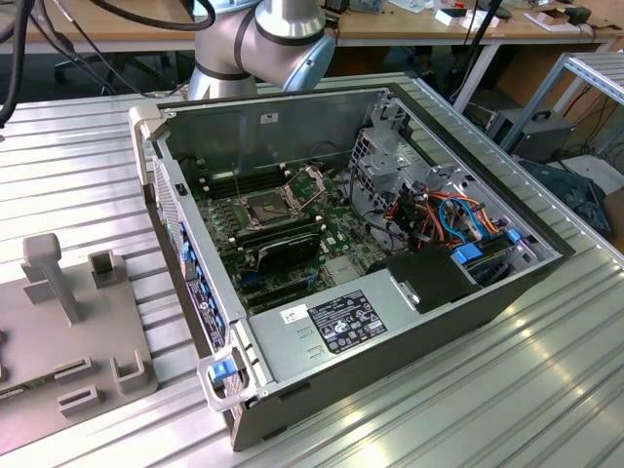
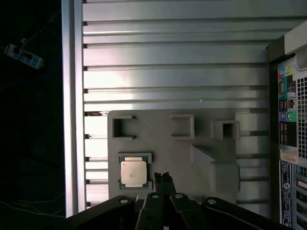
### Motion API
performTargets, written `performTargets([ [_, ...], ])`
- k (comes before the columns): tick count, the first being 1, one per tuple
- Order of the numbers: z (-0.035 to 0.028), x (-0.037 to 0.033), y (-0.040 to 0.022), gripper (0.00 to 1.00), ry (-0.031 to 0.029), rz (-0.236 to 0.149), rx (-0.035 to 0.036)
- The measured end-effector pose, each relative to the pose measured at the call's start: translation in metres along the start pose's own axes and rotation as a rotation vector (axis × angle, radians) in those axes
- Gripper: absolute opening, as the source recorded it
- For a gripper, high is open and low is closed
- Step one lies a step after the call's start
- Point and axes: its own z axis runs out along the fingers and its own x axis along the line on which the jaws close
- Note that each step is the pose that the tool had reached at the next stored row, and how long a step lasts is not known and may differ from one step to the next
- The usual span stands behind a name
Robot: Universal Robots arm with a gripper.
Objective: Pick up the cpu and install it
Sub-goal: 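Reach for the cpu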
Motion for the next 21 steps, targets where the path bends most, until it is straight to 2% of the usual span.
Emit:
performTargets([
  [14, 0.0134, 0.0163, -0.0027, 0.11, 0.0019, 0.0, -0.0001],
  [21, 0.0181, 0.0215, -0.0104, 0.11, 0.0022, 0.0, -0.0001],
])
